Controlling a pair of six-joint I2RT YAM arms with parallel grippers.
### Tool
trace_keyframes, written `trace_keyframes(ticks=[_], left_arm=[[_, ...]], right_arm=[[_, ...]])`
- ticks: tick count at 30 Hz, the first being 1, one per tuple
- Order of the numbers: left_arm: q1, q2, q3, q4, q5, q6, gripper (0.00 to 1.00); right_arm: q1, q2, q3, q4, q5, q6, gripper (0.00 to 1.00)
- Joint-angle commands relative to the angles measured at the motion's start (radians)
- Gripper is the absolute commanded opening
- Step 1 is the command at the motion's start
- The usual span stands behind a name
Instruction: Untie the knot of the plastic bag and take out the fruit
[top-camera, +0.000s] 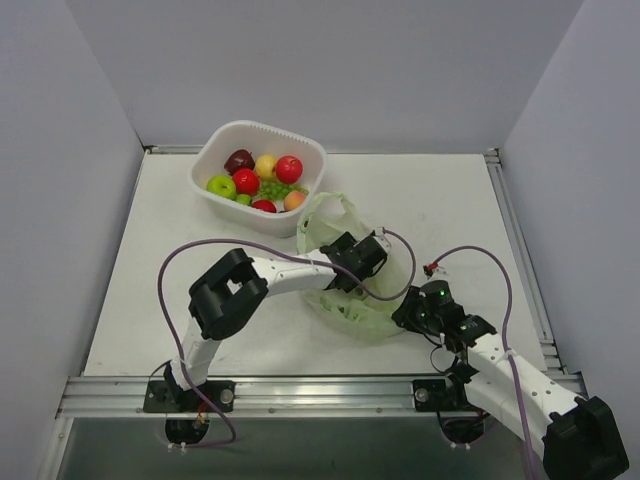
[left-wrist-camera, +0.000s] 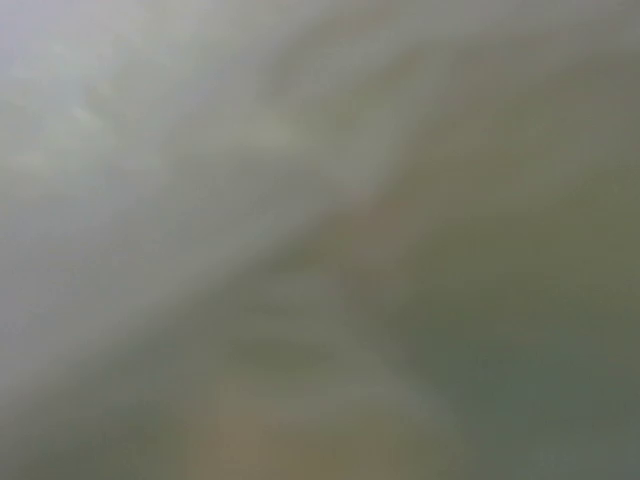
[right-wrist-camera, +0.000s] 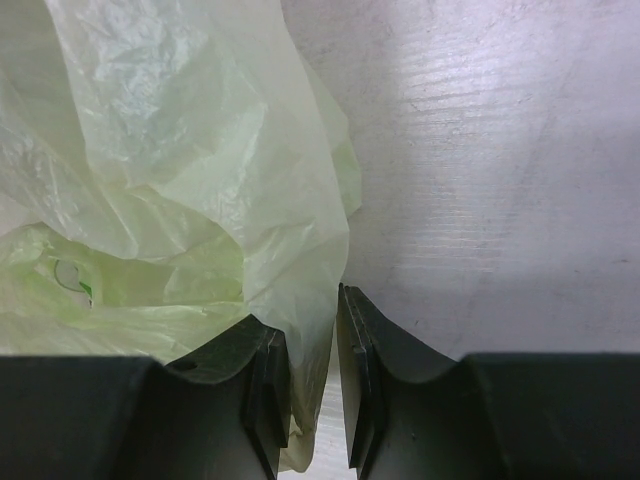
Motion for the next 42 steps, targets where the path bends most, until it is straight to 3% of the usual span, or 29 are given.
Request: trace_keyframes(ticks=[1,3,4,17,20,26,32,36,37,40,42], left_arm=[[-0.039,-0.056,0.006,-0.023,0.037,-0.004,0.73],[-0.056,-0.105,-0.006,-0.025,0.049,-0.004,0.57],[-0.071,-0.124,-0.011,-0.027,0.061,-0.004,0.55],[-0.087,-0.575,-0.039,-0.068,0.179,-0.124,0.52],[-0.012,-0.657,0.004,-0.074,0.211,-0.153,0.52],[0.287,-0.699,0.07,-0.031,0.247,-0.147,0.53],[0.528,-0.587,0.064,0.162,0.276,-0.148,0.58],[0.613,-0.457,0.105,0.226,0.273,-0.167,0.72],[0.624,-0.437,0.118,0.23,0.271,-0.183,0.84],[0.66,-0.38,0.141,0.214,0.307,-0.196,0.97],[0.661,-0.371,0.141,0.211,0.316,-0.187,0.97]], right_arm=[[0.001,-0.005,0.001,-0.01,0.007,-0.011,0.23],[0.001,-0.003,0.001,-0.011,0.009,-0.011,0.23],[-0.001,0.002,0.003,-0.01,0.009,-0.011,0.23],[0.002,-0.001,0.003,-0.011,0.01,-0.007,0.23],[0.002,0.003,0.003,-0.011,0.012,-0.007,0.23],[0.004,0.006,0.004,-0.011,0.012,-0.006,0.23],[0.004,0.006,0.004,-0.011,0.013,-0.007,0.23],[0.002,0.002,0.003,-0.011,0.012,-0.006,0.23],[0.004,0.003,0.003,-0.013,0.013,-0.006,0.24],[0.004,0.003,0.004,-0.011,0.012,-0.009,0.25],[0.004,0.002,0.004,-0.013,0.01,-0.012,0.37]])
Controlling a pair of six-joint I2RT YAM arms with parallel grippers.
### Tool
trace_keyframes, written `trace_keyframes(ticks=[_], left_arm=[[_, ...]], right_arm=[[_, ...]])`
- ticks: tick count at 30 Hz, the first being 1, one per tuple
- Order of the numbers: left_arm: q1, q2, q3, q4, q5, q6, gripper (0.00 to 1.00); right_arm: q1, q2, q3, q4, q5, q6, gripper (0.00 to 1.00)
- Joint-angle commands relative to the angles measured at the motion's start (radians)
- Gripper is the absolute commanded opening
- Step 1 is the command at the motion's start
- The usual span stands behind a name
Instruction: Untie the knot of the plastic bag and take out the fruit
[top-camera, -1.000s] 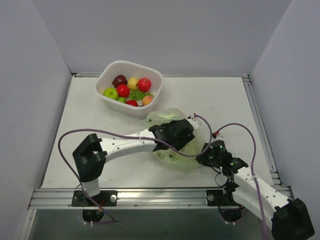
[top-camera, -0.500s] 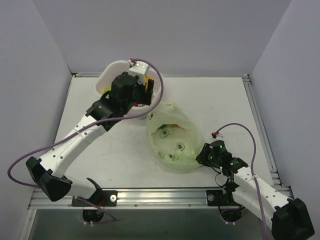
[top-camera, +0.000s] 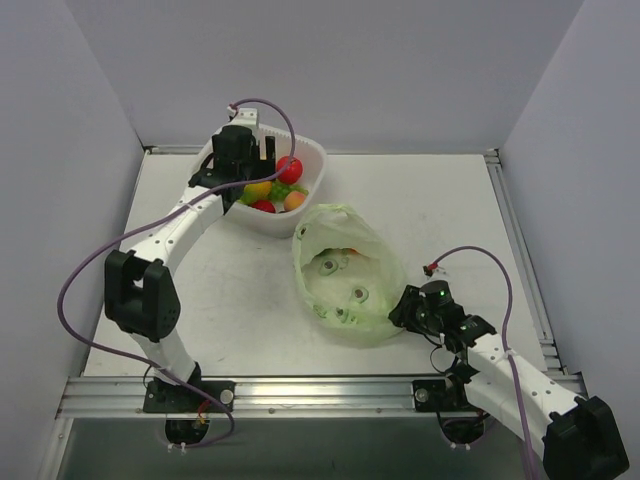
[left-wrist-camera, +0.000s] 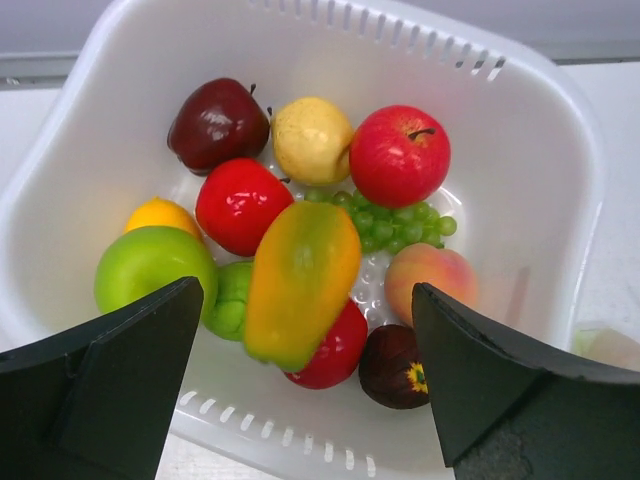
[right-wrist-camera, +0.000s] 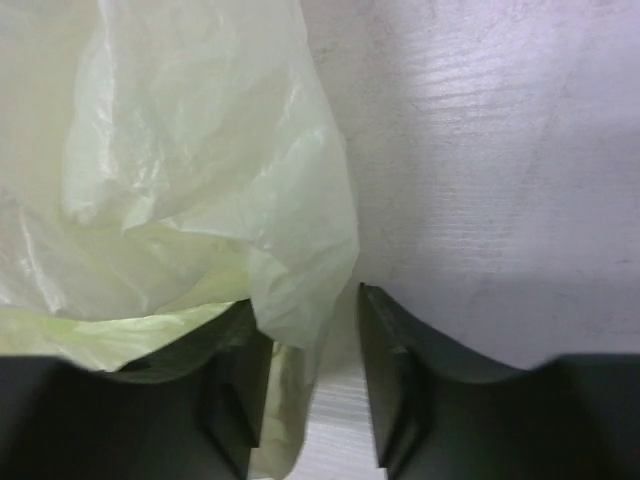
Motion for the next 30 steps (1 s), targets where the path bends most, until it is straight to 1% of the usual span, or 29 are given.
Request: trace_keyframes(ticks=[1,2,3,5,6,8,9,11,13,14,15,16,17,19,20,21,22,25,26,27,28,29,30], left_arm=[[0.004,-0.014,0.066,0.065,0.037,-0.011,0.98],[0.004,-0.019,0.048,0.067,0.04,-0.011,0.97],[0.004,-0.037,0.038,0.061,0.054,-0.013,0.97],[0.003,-0.071,0.008,0.059,0.072,-0.022,0.97],[0.001,-0.118,-0.032,0.059,0.092,-0.025,0.97],[-0.003,-0.201,-0.083,0.053,0.109,-0.031,0.97],[-0.009,-0.229,-0.135,0.039,0.115,-0.031,0.97],[-0.016,-0.319,-0.185,0.021,0.141,-0.033,0.97],[-0.025,-0.38,-0.274,-0.004,0.169,-0.029,0.97],[-0.028,-0.437,-0.31,-0.01,0.183,-0.026,0.97],[-0.032,-0.466,-0.339,-0.022,0.196,-0.02,0.97],[-0.035,-0.494,-0.401,-0.024,0.222,-0.016,0.97],[-0.037,-0.546,-0.432,-0.024,0.233,-0.013,0.97],[-0.04,-0.588,-0.512,-0.021,0.264,0.006,0.98],[-0.04,-0.621,-0.537,-0.015,0.267,0.016,0.97],[-0.042,-0.637,-0.569,0.007,0.266,0.027,0.97],[-0.04,-0.651,-0.616,0.019,0.264,0.03,0.97],[-0.039,-0.668,-0.611,-0.002,0.282,0.02,0.97],[-0.039,-0.681,-0.623,0.005,0.282,0.014,0.97],[-0.037,-0.687,-0.629,0.02,0.311,0.001,0.97],[-0.037,-0.692,-0.635,0.025,0.313,-0.002,0.97],[-0.037,-0.697,-0.64,0.028,0.309,-0.002,0.97],[-0.036,-0.698,-0.641,0.03,0.292,0.001,0.97]], right_arm=[[0.003,-0.004,0.004,-0.013,0.009,-0.015,0.43],[0.002,-0.008,0.004,-0.014,-0.002,-0.018,0.48],[0.003,-0.023,0.006,-0.014,-0.007,-0.027,0.6],[0.005,-0.043,0.012,-0.026,-0.027,-0.035,0.69],[0.005,-0.063,0.036,-0.058,-0.039,-0.047,0.75],[0.006,-0.086,0.072,-0.095,-0.054,-0.063,0.8],[0.009,-0.099,0.119,-0.13,-0.074,-0.075,0.83],[0.011,-0.106,0.179,-0.199,-0.083,-0.125,0.86],[0.014,-0.086,0.289,-0.253,-0.099,-0.194,0.89],[0.014,-0.074,0.331,-0.311,-0.1,-0.223,0.9],[0.014,-0.042,0.371,-0.342,-0.113,-0.248,0.91],[0.016,-0.023,0.465,-0.368,-0.117,-0.312,0.91],[0.016,-0.003,0.507,-0.42,-0.119,-0.34,0.91],[0.014,0.06,0.622,-0.453,-0.12,-0.4,0.93],[0.013,0.08,0.657,-0.47,-0.117,-0.465,0.94],[0.013,0.127,0.687,-0.476,-0.111,-0.492,0.95],[0.013,0.155,0.755,-0.484,-0.097,-0.51,0.95],[0.01,0.273,0.851,-0.49,-0.117,-0.553,0.97],[0.01,0.307,0.913,-0.487,-0.139,-0.56,0.97],[0.01,0.377,0.95,-0.487,-0.16,-0.581,0.98],[0.01,0.412,0.98,-0.487,-0.178,-0.593,0.98],[0.008,0.446,1.042,-0.485,-0.211,-0.606,0.98],[0.01,0.512,1.069,-0.487,-0.223,-0.63,0.98]])
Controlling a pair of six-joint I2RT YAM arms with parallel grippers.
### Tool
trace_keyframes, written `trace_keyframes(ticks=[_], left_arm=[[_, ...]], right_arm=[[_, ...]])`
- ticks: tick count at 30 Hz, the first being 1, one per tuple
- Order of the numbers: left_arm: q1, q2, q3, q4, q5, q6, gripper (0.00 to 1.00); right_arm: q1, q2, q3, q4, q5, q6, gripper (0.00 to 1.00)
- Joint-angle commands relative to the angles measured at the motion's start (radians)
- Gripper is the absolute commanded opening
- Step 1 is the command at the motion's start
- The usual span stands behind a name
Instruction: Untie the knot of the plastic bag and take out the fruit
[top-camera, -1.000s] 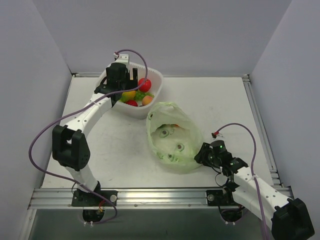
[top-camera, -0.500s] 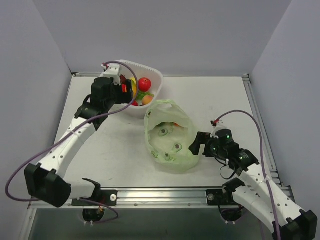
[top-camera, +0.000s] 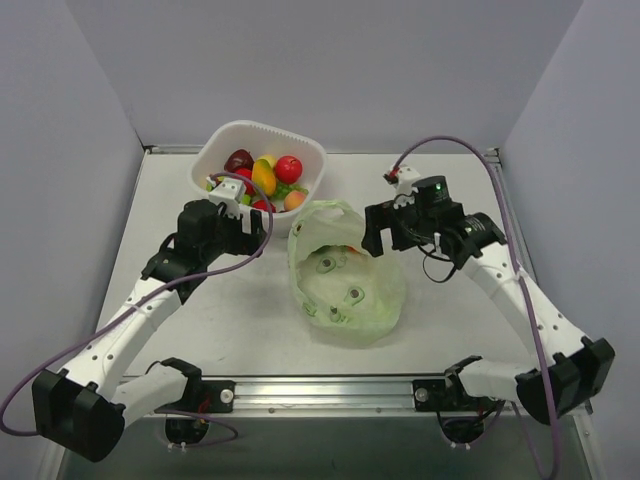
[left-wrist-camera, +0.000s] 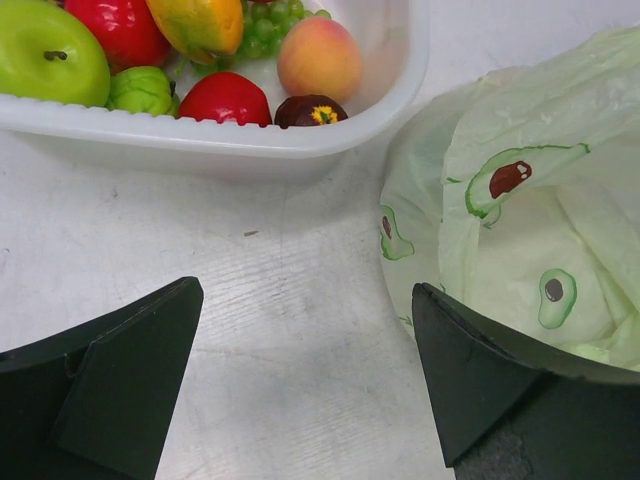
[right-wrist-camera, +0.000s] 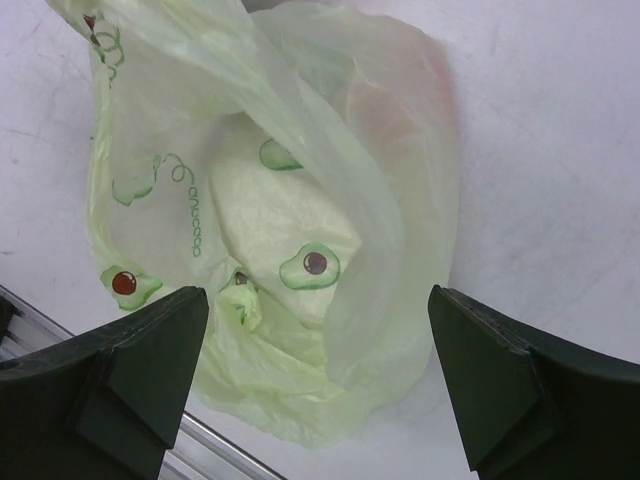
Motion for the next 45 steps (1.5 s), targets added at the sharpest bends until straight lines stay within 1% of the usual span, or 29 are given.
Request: trace_keyframes(ticks=[1,4,9,12,13,14,16,18,19,21,22,24,28,29,31,32,33,36,39,41,43,44,45], left_arm=[[0.003,-0.038,0.004,0.055,0.018,0.0,0.97],[0.006,-0.033,0.01,0.039,-0.017,0.005,0.97],[0.021,-0.042,0.009,0.047,0.003,-0.003,0.97],[0.032,-0.043,0.009,0.048,0.01,-0.006,0.97],[0.035,-0.043,0.01,0.047,0.01,-0.008,0.97],[0.041,-0.046,0.012,0.048,0.044,-0.011,0.97],[0.046,-0.047,0.012,0.05,0.055,-0.018,0.97],[0.052,-0.053,0.009,0.055,0.06,-0.02,0.97],[0.054,-0.055,0.009,0.055,0.06,-0.02,0.97],[0.058,-0.055,0.009,0.056,0.061,-0.02,0.97],[0.058,-0.055,0.009,0.056,0.061,-0.02,0.97],[0.06,-0.056,0.007,0.056,0.067,-0.021,0.97],[0.06,-0.056,0.006,0.061,0.092,-0.027,0.97],[0.06,-0.058,0.006,0.065,0.099,-0.029,0.97],[0.06,-0.058,0.001,0.073,0.122,-0.034,0.97],[0.06,-0.059,0.0,0.081,0.132,-0.037,0.97],[0.06,-0.058,0.0,0.084,0.144,-0.038,0.97],[0.058,-0.059,-0.008,0.101,0.178,-0.044,0.97],[0.054,-0.065,-0.02,0.116,0.213,-0.064,0.97],[0.031,-0.076,-0.033,0.131,0.227,-0.077,0.97],[-0.015,-0.087,-0.034,0.124,0.212,-0.083,0.97],[-0.079,-0.089,-0.033,0.11,0.183,-0.096,0.97],[-0.119,-0.093,-0.031,0.104,0.163,-0.103,0.97]], right_arm=[[0.002,0.137,0.121,-0.032,-0.084,-0.108,0.98],[0.002,0.257,0.207,-0.025,-0.09,-0.162,1.0],[0.0,0.462,0.324,-0.025,-0.095,-0.223,1.0],[0.0,0.55,0.365,-0.024,-0.069,-0.245,1.0],[0.0,0.57,0.388,-0.024,-0.039,-0.25,1.0],[0.0,0.602,0.396,-0.022,-0.025,-0.262,1.0],[-0.002,0.634,0.416,-0.018,-0.003,-0.273,0.98],[-0.005,0.662,0.422,-0.018,0.002,-0.277,0.85],[-0.003,0.667,0.421,-0.016,0.002,-0.277,0.64],[-0.005,0.667,0.411,-0.016,0.014,-0.271,0.38],[-0.003,0.659,0.405,-0.013,0.018,-0.267,0.17],[-0.003,0.616,0.369,-0.006,0.047,-0.251,0.0],[0.017,0.482,0.292,0.033,0.152,-0.208,0.0],[0.027,0.419,0.281,0.039,0.181,-0.199,0.0],[0.069,0.357,0.235,0.065,0.302,-0.17,0.0],[0.081,0.301,0.215,0.079,0.336,-0.158,0.0],[0.093,0.277,0.182,0.09,0.375,-0.145,0.0],[0.126,0.202,0.132,0.12,0.428,-0.09,0.0],[0.137,0.147,0.054,0.157,0.414,-0.062,0.0],[0.13,0.135,-0.001,0.188,0.436,-0.05,0.0],[0.117,0.133,-0.032,0.205,0.427,-0.038,0.0],[0.089,0.131,-0.071,0.217,0.398,-0.018,0.0],[0.074,0.13,-0.09,0.228,0.381,-0.007,0.0]])
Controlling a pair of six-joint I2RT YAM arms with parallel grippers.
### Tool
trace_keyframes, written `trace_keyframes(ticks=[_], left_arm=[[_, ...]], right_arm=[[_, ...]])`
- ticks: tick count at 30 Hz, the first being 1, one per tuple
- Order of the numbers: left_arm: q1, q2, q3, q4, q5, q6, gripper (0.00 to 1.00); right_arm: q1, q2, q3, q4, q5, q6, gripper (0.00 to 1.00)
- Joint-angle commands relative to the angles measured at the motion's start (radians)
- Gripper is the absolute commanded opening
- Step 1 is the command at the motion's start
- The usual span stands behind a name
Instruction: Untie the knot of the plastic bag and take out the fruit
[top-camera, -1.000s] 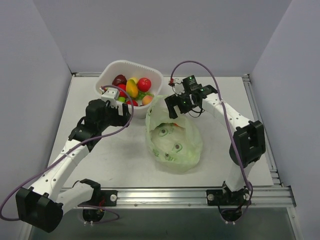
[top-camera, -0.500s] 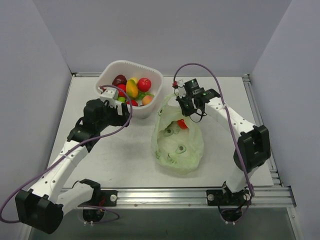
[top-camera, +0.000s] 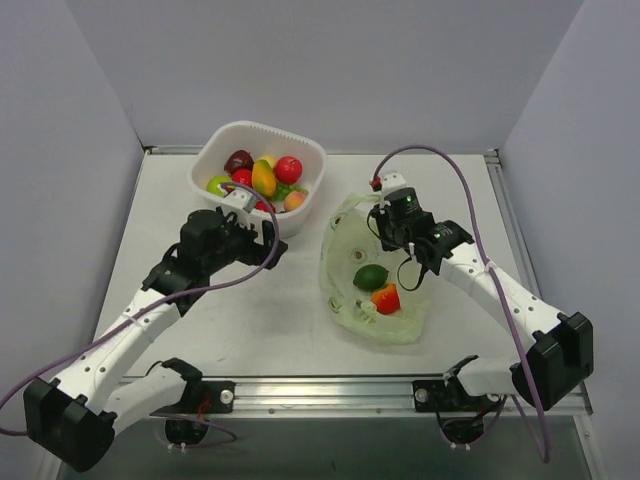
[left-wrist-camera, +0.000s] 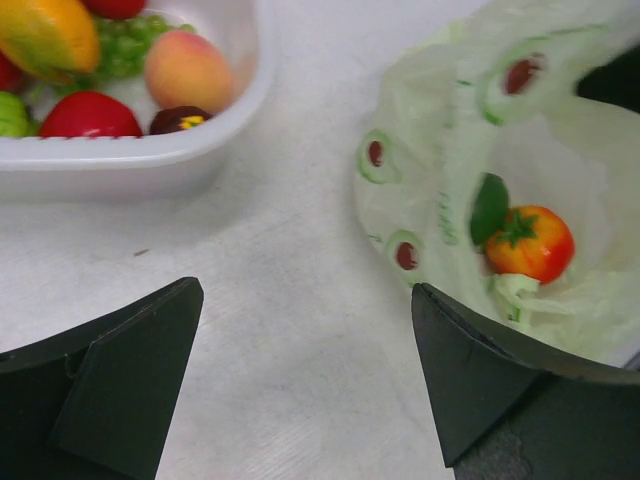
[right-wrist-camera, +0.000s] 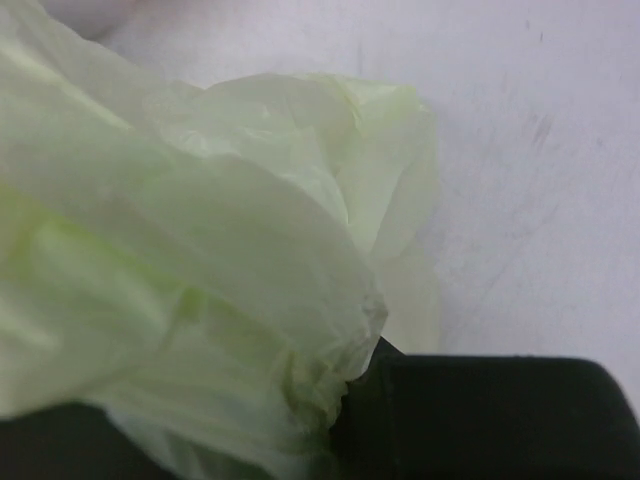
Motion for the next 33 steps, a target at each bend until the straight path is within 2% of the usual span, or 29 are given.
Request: trace_keyframes(ticks=[1,4,5,6,7,11,16,22,27,33], left_arm=[[-0.138,-0.042,0.008,0.043,-0.029,-0.041,0.97],[-0.345,-0.046,0.008,0.045,-0.181,-0.072,0.97],[-0.396,-0.042,0.013,0.048,-0.221,-0.084,0.97],[-0.493,-0.035,0.028,0.049,-0.254,-0.09,0.97],[-0.534,-0.01,0.036,0.06,-0.32,-0.095,0.97],[-0.684,0.103,0.102,0.103,-0.405,-0.096,0.97],[-0.746,0.334,0.206,0.167,-0.405,-0.076,0.97],[-0.763,0.578,0.333,0.181,-0.405,-0.082,0.97],[-0.774,0.709,0.438,0.178,-0.396,-0.105,0.97],[-0.775,0.82,0.482,0.132,-0.408,-0.142,0.97]], right_arm=[[-0.059,0.004,-0.079,0.067,-0.015,0.073,0.0],[-0.137,-0.003,-0.151,0.116,-0.075,0.128,0.0],[-0.152,-0.006,-0.165,0.129,-0.091,0.14,0.02],[-0.178,-0.005,-0.186,0.137,-0.121,0.151,0.05],[-0.185,-0.002,-0.189,0.144,-0.121,0.157,0.1],[-0.2,0.02,-0.199,0.144,-0.151,0.177,0.12],[-0.246,0.005,-0.254,0.167,-0.177,0.255,0.12],[-0.316,-0.029,-0.34,0.218,-0.249,0.338,0.12],[-0.393,-0.031,-0.429,0.294,-0.364,0.389,0.11],[-0.441,-0.035,-0.507,0.406,-0.471,0.443,0.11]])
